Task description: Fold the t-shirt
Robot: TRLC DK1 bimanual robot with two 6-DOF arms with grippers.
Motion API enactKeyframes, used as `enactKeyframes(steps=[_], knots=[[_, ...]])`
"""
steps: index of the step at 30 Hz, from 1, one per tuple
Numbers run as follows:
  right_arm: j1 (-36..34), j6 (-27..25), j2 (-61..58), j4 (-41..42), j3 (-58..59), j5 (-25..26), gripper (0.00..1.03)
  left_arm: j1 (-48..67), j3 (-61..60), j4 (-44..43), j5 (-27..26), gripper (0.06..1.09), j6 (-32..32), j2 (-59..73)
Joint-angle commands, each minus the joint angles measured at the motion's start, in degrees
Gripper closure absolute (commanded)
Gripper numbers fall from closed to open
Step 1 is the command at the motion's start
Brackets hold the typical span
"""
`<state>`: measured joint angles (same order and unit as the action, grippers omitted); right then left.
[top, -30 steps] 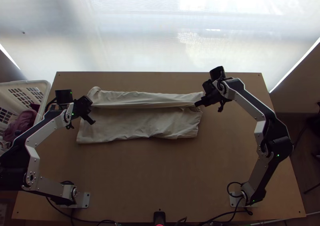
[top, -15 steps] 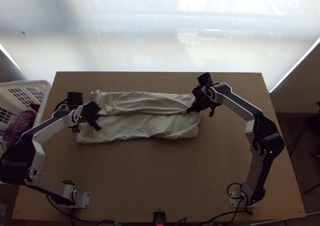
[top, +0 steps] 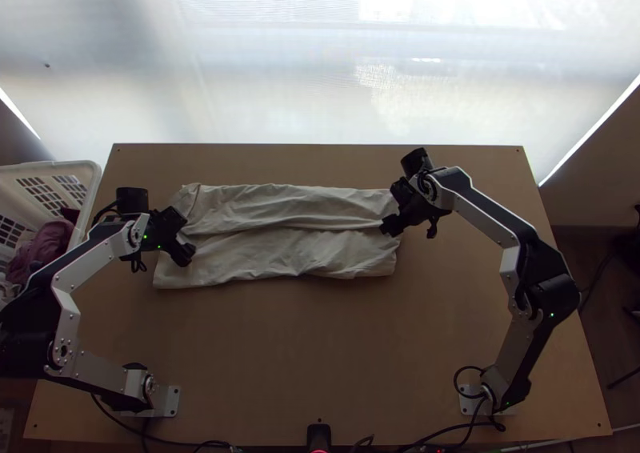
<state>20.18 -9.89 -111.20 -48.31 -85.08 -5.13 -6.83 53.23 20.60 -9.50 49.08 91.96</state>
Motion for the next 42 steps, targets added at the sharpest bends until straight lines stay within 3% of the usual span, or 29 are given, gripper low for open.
enactKeyframes(steps=[1,11,16,20,24,27,33,38,42], knots=[[-0.3,0.5,4.7,-1.1,0.7,0.0,0.14,-4.5,5.0,0.8,-3.9,0.1,-3.4,-1.1],[1.1,1.0,12.8,-4.0,3.7,0.0,0.14,-9.3,16.9,6.0,-5.7,0.1,-7.2,-1.3],[7.4,1.2,18.6,-4.2,9.5,0.1,0.14,-2.0,2.1,8.8,-6.3,0.11,-2.1,-20.2],[14.3,1.2,22.5,-4.1,14.9,1.2,0.14,7.1,-14.2,5.4,-4.0,0.11,7.3,-39.9],[20.9,0.2,25.6,-4.1,19.3,7.1,0.14,8.7,-17.1,11.7,-4.0,0.11,11.8,-47.4],[26.8,-0.9,27.3,-2.2,23.0,16.1,0.14,9.1,-23.0,8.9,-4.1,0.11,17.7,-54.5],[31.5,-3.9,27.7,4.2,28.0,26.2,0.14,11.6,-29.3,2.0,-4.4,0.11,19.6,-57.8],[33.6,-5.0,27.9,10.1,32.0,30.9,0.15,12.1,-34.8,-6.4,-4.5,0.12,20.5,-59.1],[35.1,-6.3,26.7,14.0,35.2,32.3,0.15,12.7,-36.4,-7.4,-4.5,0.13,21.3,-58.5]])
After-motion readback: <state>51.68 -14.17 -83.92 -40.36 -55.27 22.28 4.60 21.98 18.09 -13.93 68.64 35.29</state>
